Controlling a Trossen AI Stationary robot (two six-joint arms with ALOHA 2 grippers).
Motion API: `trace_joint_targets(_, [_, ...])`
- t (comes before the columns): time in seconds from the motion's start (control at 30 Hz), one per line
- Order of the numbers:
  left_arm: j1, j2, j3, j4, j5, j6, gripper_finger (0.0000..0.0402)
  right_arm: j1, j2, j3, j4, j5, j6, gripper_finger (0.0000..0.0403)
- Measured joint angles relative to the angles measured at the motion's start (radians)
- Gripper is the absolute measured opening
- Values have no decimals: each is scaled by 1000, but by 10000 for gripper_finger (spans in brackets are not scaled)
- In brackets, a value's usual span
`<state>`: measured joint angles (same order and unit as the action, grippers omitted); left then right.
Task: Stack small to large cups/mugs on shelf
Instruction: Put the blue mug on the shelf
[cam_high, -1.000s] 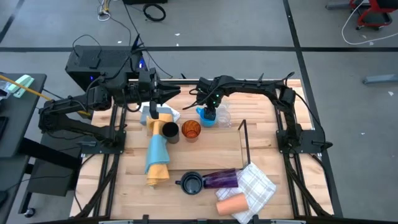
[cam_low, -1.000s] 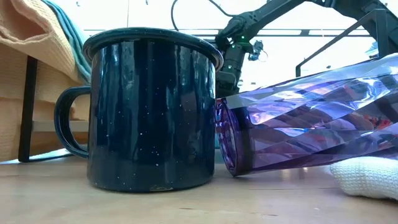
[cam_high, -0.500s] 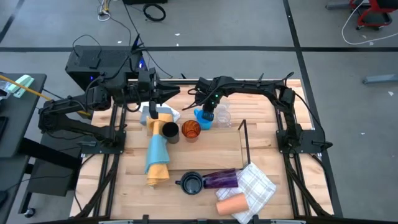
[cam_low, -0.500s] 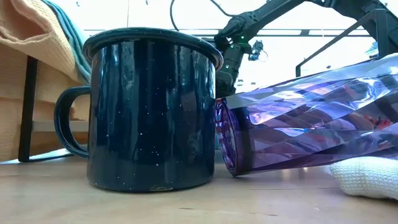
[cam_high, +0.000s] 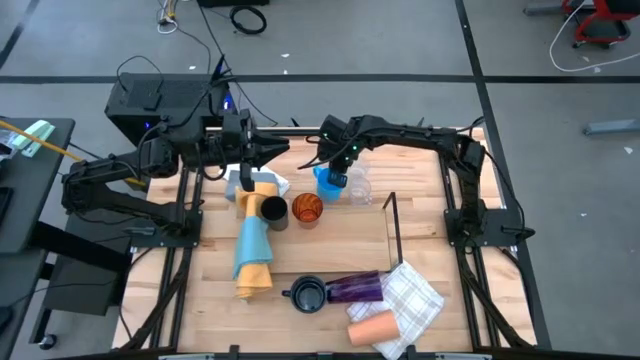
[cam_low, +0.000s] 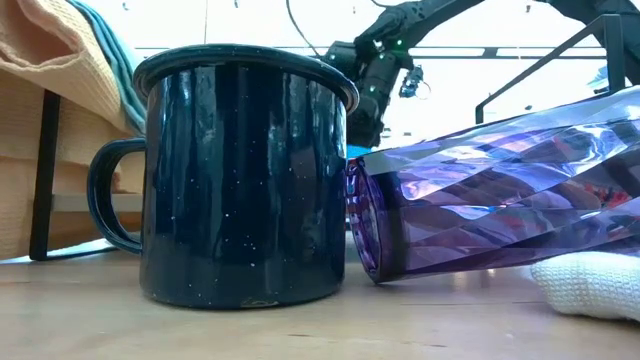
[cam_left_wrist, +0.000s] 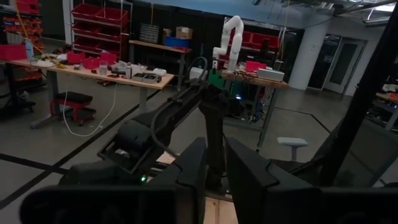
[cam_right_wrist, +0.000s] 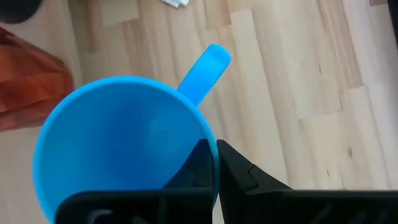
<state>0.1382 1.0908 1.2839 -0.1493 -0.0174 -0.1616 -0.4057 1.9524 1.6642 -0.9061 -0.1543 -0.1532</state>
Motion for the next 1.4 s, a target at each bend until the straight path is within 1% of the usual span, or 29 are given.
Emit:
trace_joint_targets(0.17, [0, 0, 0, 0, 0, 1, 60, -4, -54, 0, -26, 19, 4, 5])
trace_joint_targets(0.4, [0, 0, 0, 1, 0, 1, 66, -6, -124, 0, -101, 27, 103, 5])
trace_joint_targets(0.6, [0, 0, 0, 2, 0, 15, 65, 59, -124, 0, -158, 40, 162, 5])
trace_joint_targets(0.83, [0, 0, 0, 2, 0, 17, 57, 142, -124, 0, -163, 64, 209, 5])
trace_joint_targets(1.0, [0, 0, 0, 2, 0, 17, 63, 178, -121, 0, -167, 75, 240, 5])
trace_joint_targets(1.2, [0, 0, 0, 2, 0, 16, 68, 206, -120, -45, -168, 77, 285, 5])
trace_joint_targets(1.4, [0, 0, 0, 2, 0, 16, 60, 232, -120, -107, -128, 76, 326, 4])
